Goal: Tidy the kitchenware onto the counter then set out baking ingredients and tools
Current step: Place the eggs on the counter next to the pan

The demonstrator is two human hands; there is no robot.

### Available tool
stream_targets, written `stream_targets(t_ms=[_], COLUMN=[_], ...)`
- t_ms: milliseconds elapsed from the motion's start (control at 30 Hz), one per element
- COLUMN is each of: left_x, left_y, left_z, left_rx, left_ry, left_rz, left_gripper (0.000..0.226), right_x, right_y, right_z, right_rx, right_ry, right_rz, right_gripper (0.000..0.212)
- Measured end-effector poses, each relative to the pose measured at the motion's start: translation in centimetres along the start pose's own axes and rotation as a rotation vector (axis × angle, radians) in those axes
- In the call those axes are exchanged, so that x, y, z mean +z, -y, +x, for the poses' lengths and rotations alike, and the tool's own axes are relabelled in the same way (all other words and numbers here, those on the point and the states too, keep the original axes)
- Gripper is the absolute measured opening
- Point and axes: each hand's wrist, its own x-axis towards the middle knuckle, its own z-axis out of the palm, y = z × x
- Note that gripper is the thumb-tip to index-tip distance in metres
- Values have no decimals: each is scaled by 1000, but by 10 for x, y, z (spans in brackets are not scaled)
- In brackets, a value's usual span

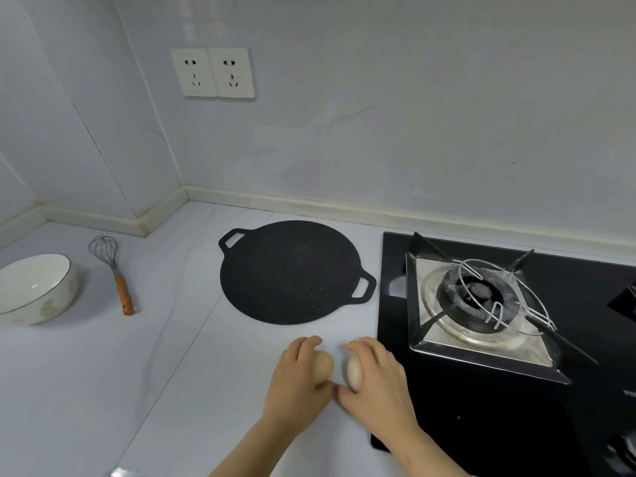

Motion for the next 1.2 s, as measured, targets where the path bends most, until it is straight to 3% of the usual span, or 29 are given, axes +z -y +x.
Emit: stream_targets(t_ms=[733,1200], left_x=[0,-3], left_y=[10,13], left_z=[-15,-26], left_rx=[81,32], left_ry=[1,-11], left_rz=[-75,-85], left_gripper=[72,84], right_x=[3,-1], right_y=[-3,-4], right_z=[-8,-20], right_rx=[-16,-7], right_ry=[-14,11], right_rz=[38,71], right_gripper=[65,69])
